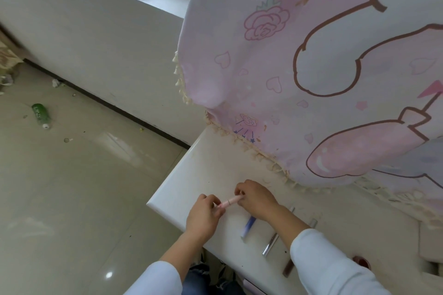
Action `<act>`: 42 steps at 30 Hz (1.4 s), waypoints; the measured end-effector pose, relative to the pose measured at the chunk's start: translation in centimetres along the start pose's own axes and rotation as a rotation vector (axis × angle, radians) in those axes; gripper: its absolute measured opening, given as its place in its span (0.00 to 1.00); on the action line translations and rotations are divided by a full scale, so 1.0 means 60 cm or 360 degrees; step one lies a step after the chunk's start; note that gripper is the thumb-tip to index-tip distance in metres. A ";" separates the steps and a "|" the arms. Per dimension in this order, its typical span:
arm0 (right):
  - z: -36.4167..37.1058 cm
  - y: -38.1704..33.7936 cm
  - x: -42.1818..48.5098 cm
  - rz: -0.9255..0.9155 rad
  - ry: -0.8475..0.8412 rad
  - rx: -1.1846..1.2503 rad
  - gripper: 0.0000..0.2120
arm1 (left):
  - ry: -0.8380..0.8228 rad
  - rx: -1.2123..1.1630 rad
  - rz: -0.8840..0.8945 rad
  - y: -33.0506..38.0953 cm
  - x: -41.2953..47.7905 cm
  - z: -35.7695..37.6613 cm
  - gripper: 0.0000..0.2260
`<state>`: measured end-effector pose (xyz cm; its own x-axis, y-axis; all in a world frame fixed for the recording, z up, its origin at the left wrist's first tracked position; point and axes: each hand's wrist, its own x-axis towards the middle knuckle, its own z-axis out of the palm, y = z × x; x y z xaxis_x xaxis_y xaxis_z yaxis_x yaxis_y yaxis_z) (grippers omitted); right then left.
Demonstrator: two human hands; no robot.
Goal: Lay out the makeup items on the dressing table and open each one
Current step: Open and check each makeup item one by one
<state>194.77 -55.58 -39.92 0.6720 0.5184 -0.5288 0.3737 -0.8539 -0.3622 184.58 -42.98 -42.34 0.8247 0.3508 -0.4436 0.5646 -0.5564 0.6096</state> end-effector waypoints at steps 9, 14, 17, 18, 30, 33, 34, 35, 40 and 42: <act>-0.054 -0.005 -0.036 0.0065 0.0009 0.0869 0.10 | -0.0217 -0.0303 0.0298 0.003 -0.014 -0.047 0.08; -0.057 -0.020 -0.048 0.0209 0.0140 0.1198 0.07 | -0.0289 -0.0343 0.0364 0.043 -0.025 -0.052 0.11; -0.064 -0.026 -0.053 0.0243 0.0203 0.1279 0.05 | -0.0266 -0.0354 0.0376 0.062 -0.032 -0.058 0.15; -0.066 -0.027 -0.054 0.0241 0.0208 0.1292 0.06 | -0.0252 -0.0367 0.0375 0.066 -0.034 -0.059 0.15; -0.085 -0.033 -0.062 0.0202 0.0277 0.1294 0.05 | -0.0211 -0.0353 0.0446 0.091 -0.044 -0.072 0.13; -0.086 -0.032 -0.060 0.0206 0.0293 0.1301 0.05 | -0.0217 -0.0347 0.0466 0.094 -0.043 -0.074 0.14; -0.087 -0.032 -0.060 0.0206 0.0295 0.1303 0.05 | -0.0220 -0.0351 0.0471 0.095 -0.042 -0.075 0.14; -0.088 -0.032 -0.059 0.0204 0.0296 0.1306 0.05 | -0.0225 -0.0352 0.0472 0.094 -0.042 -0.075 0.15; -0.091 -0.032 -0.059 0.0199 0.0299 0.1304 0.05 | -0.0259 -0.0363 0.0489 0.092 -0.038 -0.076 0.14; -0.092 -0.032 -0.060 0.0199 0.0300 0.1304 0.06 | -0.0272 -0.0370 0.0488 0.091 -0.035 -0.076 0.14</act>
<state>195.15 -56.05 -33.11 0.8000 0.3444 -0.4914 -0.2423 -0.5637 -0.7896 186.09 -43.33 -35.07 0.9494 0.0543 -0.3093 0.3024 -0.4241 0.8536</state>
